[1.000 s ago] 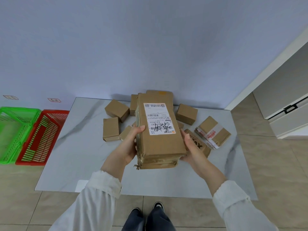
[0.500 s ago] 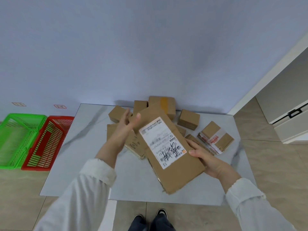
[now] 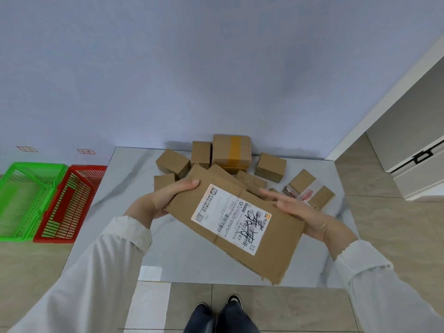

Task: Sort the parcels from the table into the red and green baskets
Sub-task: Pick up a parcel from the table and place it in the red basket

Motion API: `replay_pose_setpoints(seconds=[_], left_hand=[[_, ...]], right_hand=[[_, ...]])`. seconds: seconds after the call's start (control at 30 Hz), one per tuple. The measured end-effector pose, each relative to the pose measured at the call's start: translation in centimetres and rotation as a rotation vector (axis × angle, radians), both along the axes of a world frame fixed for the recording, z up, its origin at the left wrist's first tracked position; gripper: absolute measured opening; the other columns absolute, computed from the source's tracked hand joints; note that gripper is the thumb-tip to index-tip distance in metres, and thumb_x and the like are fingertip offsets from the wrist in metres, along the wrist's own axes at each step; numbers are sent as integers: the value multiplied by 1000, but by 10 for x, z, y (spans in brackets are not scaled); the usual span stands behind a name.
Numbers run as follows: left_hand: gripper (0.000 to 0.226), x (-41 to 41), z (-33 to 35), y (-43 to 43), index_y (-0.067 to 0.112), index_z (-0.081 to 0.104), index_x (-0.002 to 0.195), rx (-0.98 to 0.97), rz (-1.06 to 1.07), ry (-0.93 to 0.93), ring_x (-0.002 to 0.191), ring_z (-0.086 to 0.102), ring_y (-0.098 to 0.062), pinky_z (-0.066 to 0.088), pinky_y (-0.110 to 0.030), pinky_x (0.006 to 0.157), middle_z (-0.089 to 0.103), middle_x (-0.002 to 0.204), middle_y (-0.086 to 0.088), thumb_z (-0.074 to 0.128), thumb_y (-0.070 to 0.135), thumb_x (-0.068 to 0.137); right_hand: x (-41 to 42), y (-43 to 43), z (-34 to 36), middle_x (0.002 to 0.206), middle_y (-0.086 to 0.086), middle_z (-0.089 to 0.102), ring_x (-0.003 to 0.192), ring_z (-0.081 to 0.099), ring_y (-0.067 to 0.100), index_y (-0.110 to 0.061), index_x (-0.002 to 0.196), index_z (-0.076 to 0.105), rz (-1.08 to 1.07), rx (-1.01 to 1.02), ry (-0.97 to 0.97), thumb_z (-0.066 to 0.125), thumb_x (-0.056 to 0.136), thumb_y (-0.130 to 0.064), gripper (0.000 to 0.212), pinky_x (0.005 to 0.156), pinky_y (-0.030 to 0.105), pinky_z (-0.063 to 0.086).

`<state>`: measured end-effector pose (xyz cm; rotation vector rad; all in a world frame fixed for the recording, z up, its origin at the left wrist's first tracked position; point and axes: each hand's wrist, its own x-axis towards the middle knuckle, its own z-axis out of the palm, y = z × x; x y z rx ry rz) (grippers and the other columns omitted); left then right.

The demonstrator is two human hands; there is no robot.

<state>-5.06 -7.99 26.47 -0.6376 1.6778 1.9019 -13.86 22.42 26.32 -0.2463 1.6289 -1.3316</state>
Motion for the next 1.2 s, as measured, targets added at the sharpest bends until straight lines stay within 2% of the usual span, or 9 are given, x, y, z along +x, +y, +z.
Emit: replay_pose_setpoints(seconds=[0.03, 0.1, 0.2, 0.27, 0.5, 0.7, 0.87, 1.07, 1.2], left_hand=[[99, 3, -4, 1, 23, 65, 102, 11, 46, 19, 73, 72, -9, 56, -21, 60, 76, 86, 4, 84, 66, 15], [99, 10, -17, 4, 25, 60, 117, 23, 147, 56, 84, 71, -12, 56, -24, 64, 74, 102, 1, 83, 65, 30], [90, 19, -37, 14, 30, 50, 132, 37, 332, 82, 97, 66, -19, 52, -25, 59, 67, 120, -2, 71, 64, 51], [89, 24, -48, 25, 33, 46, 134, 58, 466, 113, 97, 65, -20, 51, -23, 54, 66, 121, -1, 69, 65, 54], [75, 35, -67, 83, 45, 41, 131, 217, 773, 93, 121, 55, -22, 41, -54, 98, 61, 127, 8, 66, 66, 64], [64, 42, -55, 126, 38, 31, 136, 279, 783, 147, 116, 55, -21, 51, -42, 82, 56, 128, 3, 59, 53, 80], [76, 48, -53, 112, 32, 25, 142, 210, 638, 74, 140, 29, -25, 16, -58, 113, 31, 150, 3, 40, 65, 74], [64, 25, -44, 74, 54, 33, 136, 143, 386, 168, 143, 24, -19, 21, -56, 113, 29, 153, 9, 43, 75, 77], [73, 20, -41, 83, 59, 33, 133, 183, 126, 215, 132, 44, -14, 39, -47, 107, 47, 141, 18, 57, 77, 66]], right_hand=[[-2, 2, -4, 136, -17, 47, 133, 41, 15, -53, 127, 45, -131, 8, 95, 66, 62, -70, 70, 112, 46, 33], [-1, 10, -13, 147, -14, 33, 141, 24, 13, -50, 140, 30, -468, -40, 143, 59, 55, -82, 95, 117, 52, 16], [15, 11, -30, 155, -8, 21, 143, 21, 17, -37, 149, 14, -737, -131, 18, 59, 44, -88, 125, 113, 49, 23], [34, 2, -41, 157, -7, 19, 144, 20, 19, -35, 150, 10, -778, -148, -28, 59, 46, -87, 126, 108, 45, 30], [82, -53, -52, 159, -4, 6, 146, 12, 23, -42, 146, -9, -714, -187, -202, 57, 67, -51, 104, 111, 58, 25], [79, -65, -57, 133, -15, 48, 135, 36, 20, -47, 146, -7, -716, -256, -191, 76, 71, -42, 111, 107, 63, 28], [60, -40, -57, 131, -5, 57, 123, 50, 22, -46, 146, 14, -693, -222, -122, 71, 67, -39, 97, 99, 58, 42], [46, -18, -47, 117, -9, 65, 96, 61, 13, -41, 144, 28, -527, -151, -99, 73, 55, -50, 100, 73, 36, 53], [39, -15, -45, 130, -4, 60, 123, 53, 24, -36, 145, 30, -394, -137, -119, 79, 51, -61, 109, 96, 49, 48]])
